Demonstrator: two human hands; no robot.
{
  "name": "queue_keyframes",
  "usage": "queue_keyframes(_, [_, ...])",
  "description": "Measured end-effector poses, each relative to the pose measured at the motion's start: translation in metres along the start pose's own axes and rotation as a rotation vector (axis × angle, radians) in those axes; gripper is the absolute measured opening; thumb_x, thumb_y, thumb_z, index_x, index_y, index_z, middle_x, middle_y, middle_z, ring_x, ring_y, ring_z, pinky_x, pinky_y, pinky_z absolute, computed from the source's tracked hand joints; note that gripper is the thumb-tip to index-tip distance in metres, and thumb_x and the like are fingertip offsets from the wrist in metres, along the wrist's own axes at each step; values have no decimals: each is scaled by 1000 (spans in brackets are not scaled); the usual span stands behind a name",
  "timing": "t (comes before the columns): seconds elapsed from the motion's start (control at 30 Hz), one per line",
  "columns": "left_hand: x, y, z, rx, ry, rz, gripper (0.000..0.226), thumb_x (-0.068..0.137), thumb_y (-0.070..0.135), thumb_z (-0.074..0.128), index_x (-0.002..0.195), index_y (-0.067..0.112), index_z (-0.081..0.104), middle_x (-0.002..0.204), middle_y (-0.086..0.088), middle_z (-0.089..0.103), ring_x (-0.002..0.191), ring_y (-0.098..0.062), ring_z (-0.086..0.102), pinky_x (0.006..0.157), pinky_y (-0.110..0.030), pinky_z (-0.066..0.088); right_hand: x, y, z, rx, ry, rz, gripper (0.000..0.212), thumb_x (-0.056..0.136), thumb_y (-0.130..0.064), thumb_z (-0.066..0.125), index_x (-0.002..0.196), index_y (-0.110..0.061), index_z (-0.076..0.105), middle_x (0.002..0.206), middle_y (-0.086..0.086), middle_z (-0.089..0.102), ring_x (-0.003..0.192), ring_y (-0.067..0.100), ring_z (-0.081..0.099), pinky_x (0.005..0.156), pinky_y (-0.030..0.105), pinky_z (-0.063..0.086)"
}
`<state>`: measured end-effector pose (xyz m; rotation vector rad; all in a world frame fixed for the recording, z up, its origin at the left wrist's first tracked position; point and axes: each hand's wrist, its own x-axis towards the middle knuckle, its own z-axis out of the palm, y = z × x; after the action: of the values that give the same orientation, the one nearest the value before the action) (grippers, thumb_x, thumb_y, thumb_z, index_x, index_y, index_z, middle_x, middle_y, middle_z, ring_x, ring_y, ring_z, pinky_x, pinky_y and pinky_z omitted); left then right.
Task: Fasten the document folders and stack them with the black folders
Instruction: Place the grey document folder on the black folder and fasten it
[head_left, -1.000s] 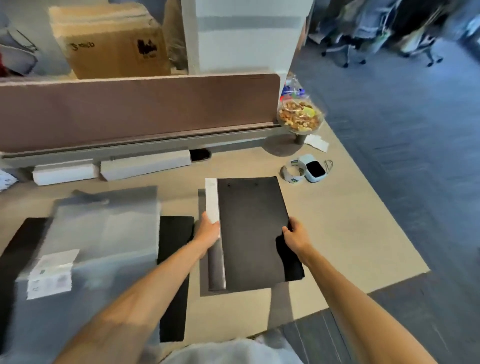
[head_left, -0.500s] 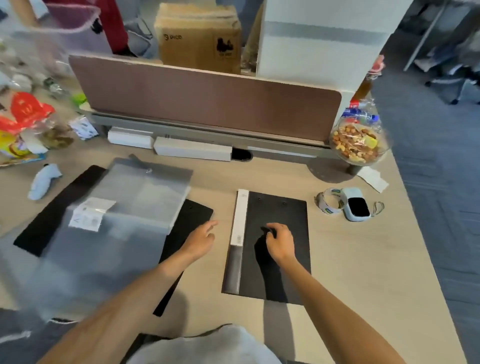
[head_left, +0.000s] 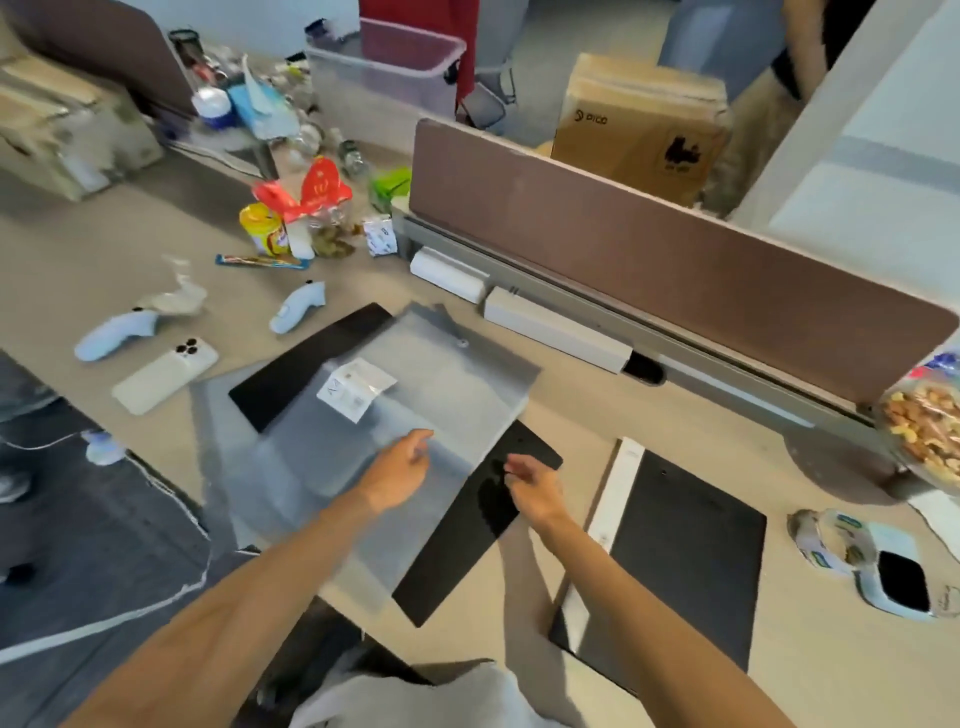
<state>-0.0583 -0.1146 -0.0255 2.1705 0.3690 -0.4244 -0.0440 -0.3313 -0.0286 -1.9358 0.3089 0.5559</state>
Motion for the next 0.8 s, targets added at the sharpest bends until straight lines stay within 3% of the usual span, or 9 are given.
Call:
queue_keyframes(0.23, [56, -16, -77, 89, 121, 4, 47, 90, 6, 51, 137, 7, 48, 144, -18, 42, 135, -33, 37, 113, -36, 27, 28, -29, 36, 59, 62, 161, 33, 86, -13, 57, 119, -13, 60, 103, 2, 67, 106, 25, 62, 97, 44, 49])
queue_keyframes(0.33, [84, -26, -111, 95, 205, -63, 49, 91, 8, 47, 140, 5, 42, 151, -18, 33, 139, -34, 30, 115, -40, 26, 31, -38, 42, 139, 135, 240, 27, 87, -13, 55, 114, -14, 59, 99, 5, 69, 90, 21, 66, 78, 36, 53])
queue_keyframes(0.43, [109, -33, -134, 143, 137, -148, 56, 97, 13, 41, 150, 6, 25, 158, -17, 21, 146, -32, 20, 117, -44, 22, 34, -43, 49, 199, 202, 271, 22, 89, -12, 54, 110, -15, 59, 96, 4, 69, 83, 20, 67, 65, 29, 50])
queue_keyframes(0.53, [121, -36, -145, 105, 102, -221, 56, 97, 17, 42, 149, 7, 25, 153, -20, 31, 138, -36, 35, 111, -45, 33, 41, -39, 52, 195, 226, 280, 25, 87, -16, 55, 112, -16, 62, 97, 5, 71, 88, 22, 69, 68, 31, 53])
queue_keyframes(0.67, [128, -27, -155, 25, 151, -194, 47, 96, 24, 46, 140, 8, 40, 140, -20, 47, 124, -36, 50, 98, -42, 43, 44, -45, 49, 136, 292, 242, 35, 81, -20, 56, 115, -18, 65, 106, 0, 70, 98, 21, 65, 91, 36, 53])
queue_keyframes(0.8, [119, 2, -160, -44, 242, -61, 41, 94, 16, 45, 134, 10, 47, 135, -16, 53, 120, -32, 53, 90, -33, 41, 33, -71, 34, 109, 377, 88, 31, 88, -11, 56, 119, -8, 60, 112, 5, 65, 98, 19, 58, 84, 28, 45])
